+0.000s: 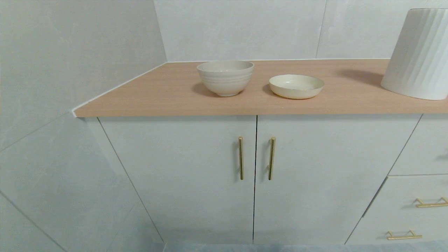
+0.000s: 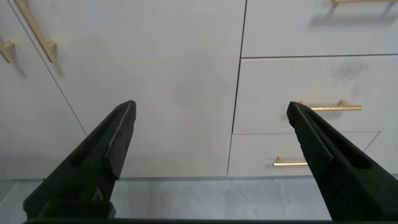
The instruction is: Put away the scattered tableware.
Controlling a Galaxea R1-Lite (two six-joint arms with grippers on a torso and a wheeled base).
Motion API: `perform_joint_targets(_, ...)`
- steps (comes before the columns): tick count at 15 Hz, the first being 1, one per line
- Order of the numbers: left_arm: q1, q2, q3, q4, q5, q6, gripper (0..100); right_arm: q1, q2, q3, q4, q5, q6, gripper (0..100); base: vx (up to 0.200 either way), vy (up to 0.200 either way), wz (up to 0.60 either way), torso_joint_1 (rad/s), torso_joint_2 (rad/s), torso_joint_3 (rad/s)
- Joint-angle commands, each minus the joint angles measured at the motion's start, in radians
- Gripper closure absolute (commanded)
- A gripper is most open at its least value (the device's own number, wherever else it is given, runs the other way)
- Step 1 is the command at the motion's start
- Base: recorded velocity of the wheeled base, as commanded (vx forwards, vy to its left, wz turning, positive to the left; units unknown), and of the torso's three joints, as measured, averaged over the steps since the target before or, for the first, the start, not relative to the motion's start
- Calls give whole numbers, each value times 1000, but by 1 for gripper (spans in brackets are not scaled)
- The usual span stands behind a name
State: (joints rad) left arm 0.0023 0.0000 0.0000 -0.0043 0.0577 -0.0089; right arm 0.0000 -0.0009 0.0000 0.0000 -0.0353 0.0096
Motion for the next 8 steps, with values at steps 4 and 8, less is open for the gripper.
perform_joint_targets(4,1,0,0,0,1,0,0,2,1,-2,-2,3,-16,0,0,0,0,0,0,0)
perform_joint_targets(8,1,0,0,0,1,0,0,75,355,-344,3,74,122,0,0,0,0,0,0,0)
